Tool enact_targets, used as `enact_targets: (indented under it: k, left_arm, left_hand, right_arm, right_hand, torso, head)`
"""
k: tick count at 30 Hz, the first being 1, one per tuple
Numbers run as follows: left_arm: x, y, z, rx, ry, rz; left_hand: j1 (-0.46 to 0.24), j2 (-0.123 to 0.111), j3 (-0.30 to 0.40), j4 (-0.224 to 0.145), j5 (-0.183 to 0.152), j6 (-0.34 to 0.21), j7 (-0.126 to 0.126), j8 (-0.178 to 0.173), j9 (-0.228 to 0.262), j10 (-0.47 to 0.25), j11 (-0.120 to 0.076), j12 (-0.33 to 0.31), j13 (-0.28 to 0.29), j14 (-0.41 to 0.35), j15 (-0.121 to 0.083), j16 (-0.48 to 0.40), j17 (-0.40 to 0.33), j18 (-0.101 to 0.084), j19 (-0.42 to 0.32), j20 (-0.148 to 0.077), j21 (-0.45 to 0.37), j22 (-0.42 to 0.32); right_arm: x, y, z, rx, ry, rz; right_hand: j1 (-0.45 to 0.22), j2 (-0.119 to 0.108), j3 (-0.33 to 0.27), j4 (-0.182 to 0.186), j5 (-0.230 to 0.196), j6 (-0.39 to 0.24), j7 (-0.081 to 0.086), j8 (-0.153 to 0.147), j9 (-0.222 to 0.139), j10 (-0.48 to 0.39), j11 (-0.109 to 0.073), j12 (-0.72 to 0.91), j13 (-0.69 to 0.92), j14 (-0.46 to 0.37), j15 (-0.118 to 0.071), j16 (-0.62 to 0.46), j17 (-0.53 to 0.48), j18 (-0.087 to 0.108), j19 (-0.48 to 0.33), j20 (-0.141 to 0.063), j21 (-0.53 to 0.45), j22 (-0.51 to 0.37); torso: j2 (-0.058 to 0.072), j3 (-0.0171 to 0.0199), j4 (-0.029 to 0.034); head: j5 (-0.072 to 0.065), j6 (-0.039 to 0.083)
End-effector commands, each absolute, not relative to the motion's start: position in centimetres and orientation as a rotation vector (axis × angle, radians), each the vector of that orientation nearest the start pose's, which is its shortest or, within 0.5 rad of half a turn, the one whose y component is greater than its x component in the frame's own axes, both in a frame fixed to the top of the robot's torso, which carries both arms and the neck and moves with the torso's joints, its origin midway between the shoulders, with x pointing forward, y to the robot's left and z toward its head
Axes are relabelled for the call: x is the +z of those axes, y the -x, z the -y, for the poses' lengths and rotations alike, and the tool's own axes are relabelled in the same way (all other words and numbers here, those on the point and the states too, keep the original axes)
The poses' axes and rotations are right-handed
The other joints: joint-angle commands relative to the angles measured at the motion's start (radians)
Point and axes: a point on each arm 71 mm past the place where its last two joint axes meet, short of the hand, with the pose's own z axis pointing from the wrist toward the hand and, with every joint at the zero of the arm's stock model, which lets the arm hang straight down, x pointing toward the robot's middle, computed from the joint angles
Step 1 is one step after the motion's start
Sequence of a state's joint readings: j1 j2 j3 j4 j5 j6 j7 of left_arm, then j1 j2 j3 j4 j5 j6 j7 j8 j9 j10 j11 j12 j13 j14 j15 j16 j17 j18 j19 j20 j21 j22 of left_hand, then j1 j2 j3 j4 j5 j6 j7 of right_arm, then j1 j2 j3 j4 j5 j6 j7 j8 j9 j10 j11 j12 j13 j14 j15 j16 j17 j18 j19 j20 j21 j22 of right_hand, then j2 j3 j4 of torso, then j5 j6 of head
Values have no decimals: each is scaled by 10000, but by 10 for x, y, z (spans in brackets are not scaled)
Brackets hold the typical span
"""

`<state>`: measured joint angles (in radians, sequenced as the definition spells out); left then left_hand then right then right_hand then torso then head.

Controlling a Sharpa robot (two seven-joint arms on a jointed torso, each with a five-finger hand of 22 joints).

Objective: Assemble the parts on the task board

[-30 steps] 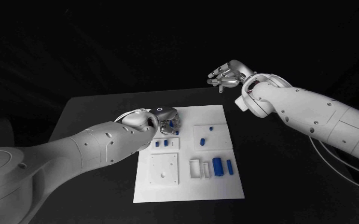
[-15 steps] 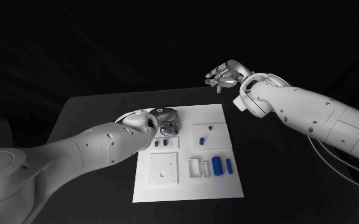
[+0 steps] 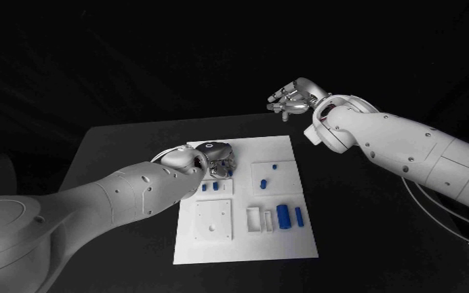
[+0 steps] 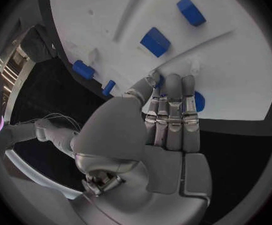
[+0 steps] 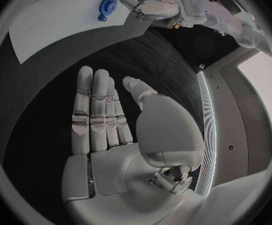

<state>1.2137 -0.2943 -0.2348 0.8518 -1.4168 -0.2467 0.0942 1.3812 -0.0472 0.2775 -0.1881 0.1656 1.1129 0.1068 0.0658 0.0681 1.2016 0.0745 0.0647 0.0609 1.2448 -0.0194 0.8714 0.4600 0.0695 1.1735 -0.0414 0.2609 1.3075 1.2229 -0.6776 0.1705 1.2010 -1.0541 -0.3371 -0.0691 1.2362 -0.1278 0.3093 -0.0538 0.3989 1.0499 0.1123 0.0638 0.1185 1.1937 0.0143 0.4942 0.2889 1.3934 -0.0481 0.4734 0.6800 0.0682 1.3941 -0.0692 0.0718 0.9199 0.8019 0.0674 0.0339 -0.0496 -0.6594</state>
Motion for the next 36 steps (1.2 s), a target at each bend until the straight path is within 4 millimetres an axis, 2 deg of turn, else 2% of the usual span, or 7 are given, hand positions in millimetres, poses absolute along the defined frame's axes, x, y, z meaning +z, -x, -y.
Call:
enact_targets:
  k: [1,8,13,17,26,31,36]
  left_arm:
    - [-269,-551,-93,-6185,-4181,-18059]
    - [-271,-552,-94,-6185,-4163,-18107]
    - [-272,-552,-95,-6189,-4172,-18113]
    - [-271,-553,-96,-6206,-4178,-18078]
    - [-271,-552,-99,-6342,-4010,-17837]
    - [-272,-551,-101,-6379,-3838,-17855]
    - [-271,-550,-106,-6444,-3635,-17858]
  left_hand:
    - [-115,-6,53,20,-47,38,10,-24,-6,-17,-21,-63,-19,-61,-9,39,-10,164,-16,19,41,214]
    - [-128,122,55,122,-75,396,-106,-11,10,298,-163,-60,-16,72,-123,348,86,96,131,-84,134,227]
    - [-62,310,-42,161,-87,852,-143,9,35,759,-284,-54,-9,224,-163,628,181,73,237,-141,264,237]
    - [9,460,-206,134,-70,1165,-179,-18,27,1054,-372,-58,-8,452,-206,948,289,79,354,-190,440,237]
    - [-21,604,-372,0,-18,1263,-197,-27,16,1149,-414,-62,-9,626,-245,1140,279,89,426,-233,694,220]
    - [-63,620,-396,8,-58,1254,-203,-24,16,1127,-411,-60,-9,629,-247,1140,267,87,425,-229,702,212]
    - [-82,634,-418,10,-82,1238,-204,-26,14,1103,-405,-62,-9,643,-249,1149,259,81,436,-233,703,206]
  right_arm:
    - [-122,-568,224,7924,-3838,-15265]
    - [-122,-569,223,7937,-3831,-15271]
    - [-122,-568,223,7945,-3825,-15274]
    - [-122,-568,223,7944,-3827,-15272]
    - [-122,-568,223,7942,-3832,-15254]
    - [-121,-567,221,8001,-3805,-15275]
    - [-121,-567,220,8036,-3786,-15301]
  right_hand:
    - [48,-10,6,-60,22,70,11,-8,-9,77,-25,3,-8,97,-1,-51,15,29,57,7,56,-16]
    - [40,-11,3,-58,18,77,6,-7,-9,90,-31,18,-3,112,-7,-41,33,29,79,1,63,-16]
    - [40,-11,3,-58,18,77,6,-7,-9,90,-31,18,-3,112,-7,-41,33,29,79,1,63,-16]
    - [40,-11,3,-58,18,77,6,-7,-9,90,-31,18,-3,112,-7,-41,33,29,79,1,63,-16]
    - [34,-12,-8,-54,12,58,10,-11,-13,83,-31,28,5,110,-8,-39,60,26,88,-1,61,-22]
    - [24,-10,-11,-47,16,40,14,-12,-18,83,-28,28,4,109,-6,-42,63,25,85,0,57,-25]
    - [24,-10,-11,-47,16,40,14,-12,-18,83,-28,28,4,109,-6,-42,63,25,85,0,57,-25]
  torso:
    - [2,-8,1]
    - [-4,-24,7]
    - [-1,-11,7]
    - [-1,-14,9]
    - [-12,-17,17]
    - [-6,-10,12]
    - [-16,-19,19]
  head:
    - [-16,-11]
    - [-31,-12]
    - [-43,-26]
    - [-46,-23]
    - [-7,-8]
    - [25,38]
    - [28,67]
